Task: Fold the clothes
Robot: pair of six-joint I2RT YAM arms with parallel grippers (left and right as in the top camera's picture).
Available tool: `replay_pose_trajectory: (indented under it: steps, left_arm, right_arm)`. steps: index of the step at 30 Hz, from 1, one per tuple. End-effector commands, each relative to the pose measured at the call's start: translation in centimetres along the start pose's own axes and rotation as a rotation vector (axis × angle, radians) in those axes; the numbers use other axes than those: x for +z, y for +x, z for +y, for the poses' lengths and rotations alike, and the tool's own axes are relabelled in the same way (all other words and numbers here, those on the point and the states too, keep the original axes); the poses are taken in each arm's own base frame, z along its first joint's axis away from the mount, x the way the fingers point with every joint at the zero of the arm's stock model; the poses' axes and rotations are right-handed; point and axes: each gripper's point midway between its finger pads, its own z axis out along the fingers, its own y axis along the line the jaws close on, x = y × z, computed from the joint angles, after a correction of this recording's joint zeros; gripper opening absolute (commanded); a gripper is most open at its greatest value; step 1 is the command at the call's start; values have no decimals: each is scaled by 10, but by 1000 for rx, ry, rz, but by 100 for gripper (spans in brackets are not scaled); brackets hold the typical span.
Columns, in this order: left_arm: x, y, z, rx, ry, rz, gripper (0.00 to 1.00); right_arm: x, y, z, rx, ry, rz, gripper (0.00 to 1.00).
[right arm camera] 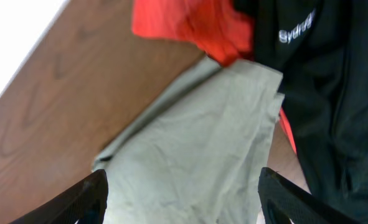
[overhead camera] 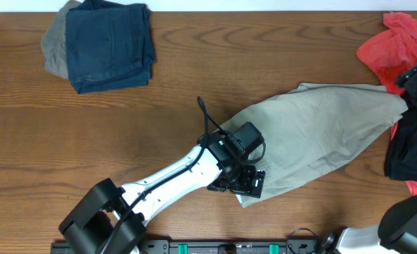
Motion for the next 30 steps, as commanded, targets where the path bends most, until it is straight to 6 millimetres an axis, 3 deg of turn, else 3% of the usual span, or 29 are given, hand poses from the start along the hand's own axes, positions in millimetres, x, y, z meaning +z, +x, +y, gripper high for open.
replay_pose_trajectory:
  steps: [1, 12, 19, 25, 30]
  left_arm:
    - [3, 4, 1, -15, 0, 17, 94]
    - [22, -3, 3, -37, 21, -8, 93]
    - [46, -8, 30, -206, -95, 4, 85]
    - [40, -20, 55, -318, -152, -31, 85]
    - [38, -29, 58, -341, -135, -52, 85]
  right_arm:
    - [1, 1, 9, -21, -13, 7, 76]
    - [0, 12, 20, -15, -83, 61, 79]
    - [0, 17, 18, -28, -74, 83, 79]
    - [0, 18, 18, -41, -73, 87, 79]
    - [0, 19, 17, -40, -73, 88, 78]
